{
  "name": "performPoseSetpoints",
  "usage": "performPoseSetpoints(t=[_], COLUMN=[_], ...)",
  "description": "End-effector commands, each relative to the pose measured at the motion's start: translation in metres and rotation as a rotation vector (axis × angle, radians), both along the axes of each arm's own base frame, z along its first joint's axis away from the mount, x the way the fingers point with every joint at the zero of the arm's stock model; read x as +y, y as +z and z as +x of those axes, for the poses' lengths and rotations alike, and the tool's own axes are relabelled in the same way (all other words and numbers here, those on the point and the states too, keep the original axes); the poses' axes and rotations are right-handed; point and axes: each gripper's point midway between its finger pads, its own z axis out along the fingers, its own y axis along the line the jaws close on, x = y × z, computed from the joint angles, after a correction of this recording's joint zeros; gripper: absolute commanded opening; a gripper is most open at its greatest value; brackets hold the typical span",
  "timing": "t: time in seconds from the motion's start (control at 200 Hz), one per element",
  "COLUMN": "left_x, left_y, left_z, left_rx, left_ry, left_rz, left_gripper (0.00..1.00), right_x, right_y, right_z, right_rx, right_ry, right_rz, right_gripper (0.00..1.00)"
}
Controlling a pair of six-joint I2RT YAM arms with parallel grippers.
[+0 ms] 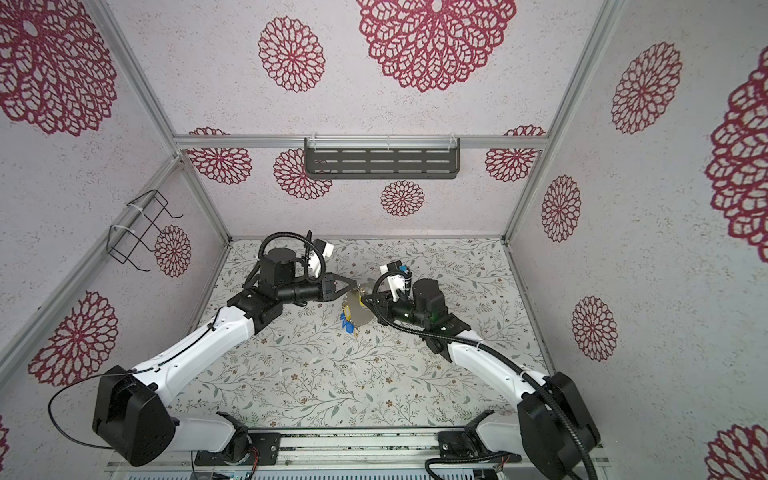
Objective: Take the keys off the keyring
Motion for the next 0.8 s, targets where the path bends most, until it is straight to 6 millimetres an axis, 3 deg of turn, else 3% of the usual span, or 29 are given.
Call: performPoseSetpoints(t=[0.0, 0.22, 0.245, 0.295, 0.375, 0.671, 0.791], left_x=[-0.002, -0.002, -0.002, 0.0, 0.006, 0.026, 0.029], left_y=[0.008, 0.01, 0.01, 0.011, 0.013, 0.005, 0.012], left_z=[0.003, 0.004, 0.004, 0.005, 0.007, 0.014, 0.016], left_rx=[-0.045, -0.053, -0.056, -0.063, -0.09, -0.175, -0.173], left_ry=[-0.009, 0.003, 0.005, 0.02, 0.056, 0.111, 0.099], left_rz=[-0.015, -0.047, -0.048, -0.047, -0.044, -0.028, -0.06], left_gripper=[0.01, 0.11, 0.18, 0.43, 0.64, 0.58, 0.55], right_x=[-0.008, -0.022, -0.022, -0.024, -0.025, -0.025, -0.022], right_y=[0.027, 0.06, 0.063, 0.069, 0.073, 0.086, 0.091], right_z=[-0.001, -0.004, -0.005, -0.005, -0.004, -0.007, -0.011], right_rx=[-0.06, -0.104, -0.107, -0.117, -0.133, -0.204, -0.222], right_ry=[-0.032, -0.091, -0.092, -0.093, -0.094, -0.048, -0.015], right_rz=[0.007, 0.005, -0.003, -0.023, -0.067, -0.163, -0.156], right_gripper=[0.0, 0.0, 0.0, 0.0, 0.0, 0.0, 0.0])
